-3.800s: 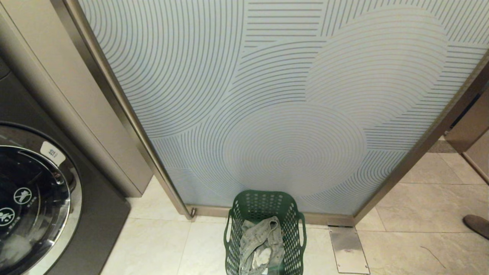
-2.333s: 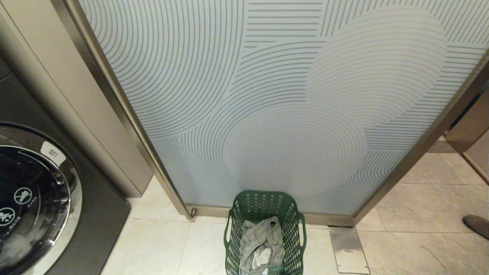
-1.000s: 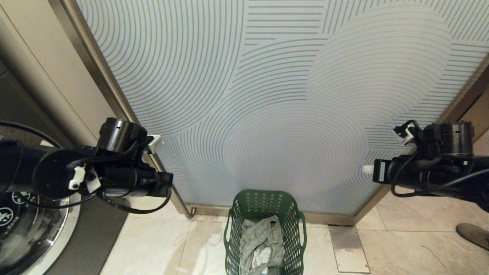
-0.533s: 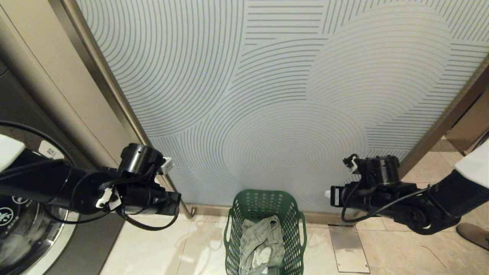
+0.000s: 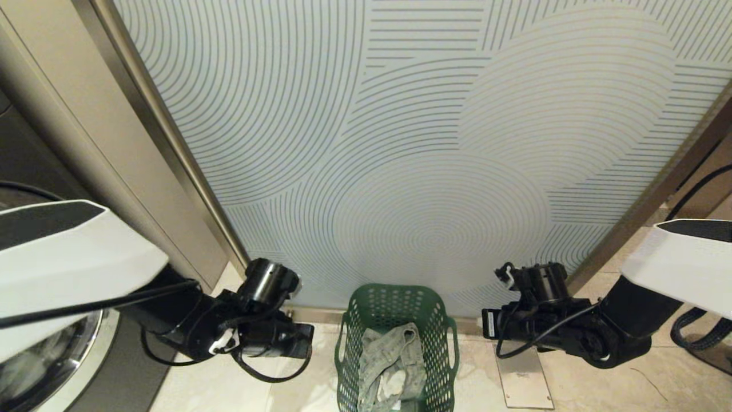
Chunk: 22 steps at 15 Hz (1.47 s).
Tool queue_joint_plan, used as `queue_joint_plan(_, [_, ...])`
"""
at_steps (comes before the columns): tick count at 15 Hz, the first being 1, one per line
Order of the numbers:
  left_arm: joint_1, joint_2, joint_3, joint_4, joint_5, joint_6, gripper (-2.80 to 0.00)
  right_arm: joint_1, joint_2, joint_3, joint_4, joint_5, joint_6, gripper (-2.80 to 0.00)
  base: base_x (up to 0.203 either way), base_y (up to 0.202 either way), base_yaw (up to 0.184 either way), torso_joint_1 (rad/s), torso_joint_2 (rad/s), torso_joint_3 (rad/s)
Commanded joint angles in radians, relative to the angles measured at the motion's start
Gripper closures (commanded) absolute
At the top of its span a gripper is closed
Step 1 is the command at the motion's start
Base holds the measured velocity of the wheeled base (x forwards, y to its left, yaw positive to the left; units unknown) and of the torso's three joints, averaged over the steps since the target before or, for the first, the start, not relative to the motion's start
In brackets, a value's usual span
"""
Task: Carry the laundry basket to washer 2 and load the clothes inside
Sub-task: Pick up the clothes basket and put it beside the washing machine
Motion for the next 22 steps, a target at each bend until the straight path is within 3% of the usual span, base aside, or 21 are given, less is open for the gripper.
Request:
queue_joint_plan(1, [-0.033,0.060,0.043,-0.082,0.006,-0.003,0.00,0.000,0.025,0.007,-0.004,0.000,0.007,0.00,0.000,0.000,0.000,0.000,0.00,0.000])
queue_joint_plan(3, [-0.036,0.056,0.043,-0.097,0.006,-0.039,0.00,0.000,0.007,0.018,-0.004,0.000,0.007,0.00,0.000,0.000,0.000,0.000,0.00,0.000])
queue_joint_plan(12, [-0.035,0.046,0.039,-0.104,0.003,-0.040,0.00,0.000,-0.029,0.035,-0.004,0.000,0.005,0.00,0.000,0.000,0.000,0.000,0.00,0.000])
queue_joint_plan(15, [-0.040,0.032,0.044,-0.092,0.010,-0.015,0.00,0.000,-0.058,0.052,-0.002,0.000,0.005,0.00,0.000,0.000,0.000,0.000,0.00,0.000])
queue_joint_plan(17, [-0.041,0.028,0.061,-0.091,0.061,0.044,0.00,0.000,-0.061,0.054,-0.003,0.000,0.005,0.00,0.000,0.000,0.000,0.000,0.00,0.000])
queue_joint_plan(22, [-0.048,0.029,0.062,-0.091,0.081,0.047,0.00,0.002,-0.061,0.054,-0.004,0.000,0.007,0.00,0.000,0.000,0.000,0.003,0.00,-0.086])
